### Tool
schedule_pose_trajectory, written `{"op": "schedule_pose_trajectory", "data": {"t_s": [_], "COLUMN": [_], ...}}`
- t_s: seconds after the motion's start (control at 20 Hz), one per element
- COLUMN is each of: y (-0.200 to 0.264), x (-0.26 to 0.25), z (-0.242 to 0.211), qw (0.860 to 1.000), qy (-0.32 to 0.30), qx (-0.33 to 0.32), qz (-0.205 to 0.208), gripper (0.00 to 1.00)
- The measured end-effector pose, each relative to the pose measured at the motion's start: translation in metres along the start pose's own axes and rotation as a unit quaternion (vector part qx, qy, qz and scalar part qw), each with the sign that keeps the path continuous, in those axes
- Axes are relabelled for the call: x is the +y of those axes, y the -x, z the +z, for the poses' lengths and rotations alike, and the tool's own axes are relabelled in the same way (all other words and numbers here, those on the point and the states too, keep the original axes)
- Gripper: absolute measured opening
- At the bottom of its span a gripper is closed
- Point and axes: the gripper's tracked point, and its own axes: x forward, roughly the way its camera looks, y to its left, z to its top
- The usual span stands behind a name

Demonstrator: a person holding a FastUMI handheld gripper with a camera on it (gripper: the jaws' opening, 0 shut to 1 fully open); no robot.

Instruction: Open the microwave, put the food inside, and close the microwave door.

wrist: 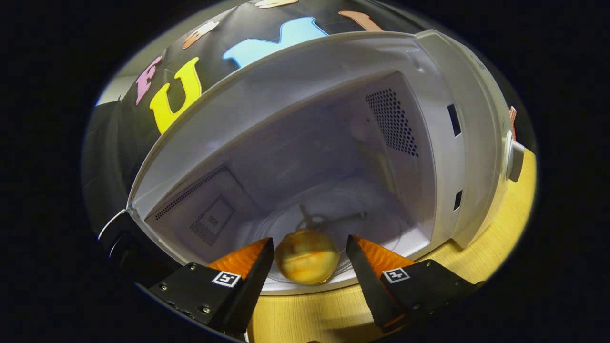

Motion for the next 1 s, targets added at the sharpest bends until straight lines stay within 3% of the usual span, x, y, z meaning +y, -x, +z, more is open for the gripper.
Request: {"op": "schedule_pose_trajectory", "data": {"t_s": [0.3,0.8,1.0], "y": [0.045,0.179,0.233], "x": [0.019,0.047,0.056], "z": [0.015,0.044,0.037], "qw": [0.999,0.990,0.989], "qy": [0.048,0.122,0.130], "qx": [-0.004,-0.049,-0.053], "qz": [0.022,0.044,0.053], "gripper": [0.93,0.93,0.93]}}
